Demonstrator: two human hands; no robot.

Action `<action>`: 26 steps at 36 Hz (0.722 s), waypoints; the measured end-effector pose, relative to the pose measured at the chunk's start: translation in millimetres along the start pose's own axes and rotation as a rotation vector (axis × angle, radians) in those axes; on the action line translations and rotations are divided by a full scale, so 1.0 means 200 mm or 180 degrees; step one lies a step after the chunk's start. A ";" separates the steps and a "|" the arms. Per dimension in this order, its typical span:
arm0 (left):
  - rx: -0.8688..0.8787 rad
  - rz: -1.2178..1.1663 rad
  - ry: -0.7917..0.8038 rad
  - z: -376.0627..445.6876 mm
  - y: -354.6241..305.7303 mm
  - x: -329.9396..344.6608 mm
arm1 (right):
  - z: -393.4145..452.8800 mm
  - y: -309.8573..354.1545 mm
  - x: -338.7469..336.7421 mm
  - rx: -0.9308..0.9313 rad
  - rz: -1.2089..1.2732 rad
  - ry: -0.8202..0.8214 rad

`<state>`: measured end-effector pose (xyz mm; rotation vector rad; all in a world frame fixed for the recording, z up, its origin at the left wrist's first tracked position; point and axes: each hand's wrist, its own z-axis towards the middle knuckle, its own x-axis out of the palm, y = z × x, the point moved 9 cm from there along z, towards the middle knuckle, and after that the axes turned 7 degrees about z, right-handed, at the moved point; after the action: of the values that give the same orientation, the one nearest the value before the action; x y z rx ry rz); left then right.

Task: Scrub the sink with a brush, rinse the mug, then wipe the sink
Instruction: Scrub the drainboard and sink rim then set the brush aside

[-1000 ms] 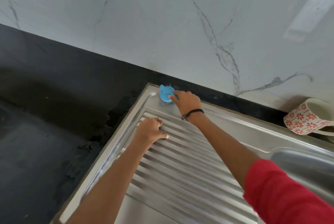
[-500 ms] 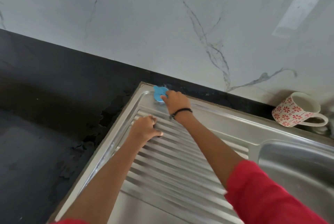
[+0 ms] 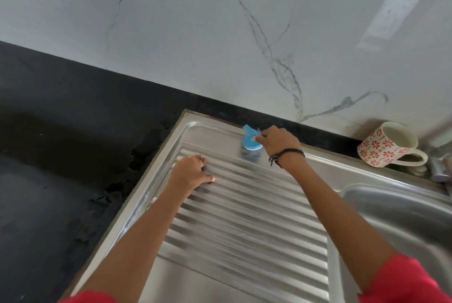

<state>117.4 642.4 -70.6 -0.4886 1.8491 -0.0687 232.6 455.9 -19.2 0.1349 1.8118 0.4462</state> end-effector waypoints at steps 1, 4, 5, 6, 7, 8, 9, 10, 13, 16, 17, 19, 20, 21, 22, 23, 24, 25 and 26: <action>-0.0006 -0.0037 -0.0025 0.00 0.00 0.00 | 0.02 0.02 0.01 -0.0009 0.0167 0.0067; -0.0030 -0.0178 -0.0086 0.00 0.00 0.00 | 0.04 0.19 0.10 -0.0251 0.0389 0.0227; -0.0044 -0.0193 -0.0099 0.00 0.00 0.00 | 0.06 0.26 0.14 -0.0341 0.0411 0.0263; -0.0060 -0.0209 -0.0111 0.00 0.01 0.00 | 0.08 0.34 0.17 -0.0425 0.0426 0.0289; -0.0071 -0.0226 -0.0129 0.01 0.01 0.00 | 0.10 0.41 0.20 -0.0494 0.0429 0.0315; -0.0077 -0.0226 -0.0142 0.01 0.01 0.00 | 0.12 0.48 0.22 -0.0547 0.0430 0.0334; -0.0079 -0.0200 -0.0140 0.01 0.01 0.00 | 0.14 0.55 0.24 -0.0592 0.0414 0.0341; -0.0076 -0.0166 -0.0132 0.01 0.01 0.00 | 0.16 0.61 0.25 -0.0636 0.0363 0.0335; -0.0097 -0.0187 -0.0099 0.02 0.01 0.01 | 0.18 0.73 0.24 -0.0781 0.0029 0.0139; -0.0124 -0.0267 -0.0074 0.01 0.01 0.02 | 0.17 0.73 0.21 -0.0839 -0.0224 -0.0068; -0.0109 -0.0237 -0.0052 0.01 0.01 0.02 | 0.16 0.70 0.20 -0.0822 -0.0237 -0.0117; -0.0054 -0.0106 -0.0020 0.00 -0.01 0.02 | 0.15 0.61 0.18 -0.0739 -0.0198 -0.0176; -0.0042 -0.0046 -0.0012 -0.01 -0.02 0.01 | 0.14 0.56 0.17 -0.0684 -0.0163 -0.0184; -0.0038 -0.0005 -0.0004 -0.01 -0.03 0.01 | 0.12 0.49 0.16 -0.0627 -0.0123 -0.0202; -0.0026 0.0059 0.0014 -0.01 -0.03 0.01 | 0.09 0.43 0.14 -0.0565 -0.0078 -0.0227; -0.0003 0.0160 0.0061 -0.01 -0.04 0.02 | 0.06 0.35 0.12 -0.0498 -0.0017 -0.0239; 0.0024 0.0288 0.0134 -0.01 -0.04 0.03 | 0.03 0.26 0.10 -0.0411 0.0067 -0.0259; 0.0041 0.0424 0.0204 -0.02 -0.05 0.05 | -0.01 0.17 0.07 -0.0303 0.0149 -0.0289; 0.0037 0.0559 0.0259 -0.02 -0.04 0.08 | -0.05 0.06 0.05 -0.0184 0.0197 -0.0333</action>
<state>113.0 629.1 -80.8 -0.3177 1.9629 0.0197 218.9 467.1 -20.9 0.1717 1.6942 0.5255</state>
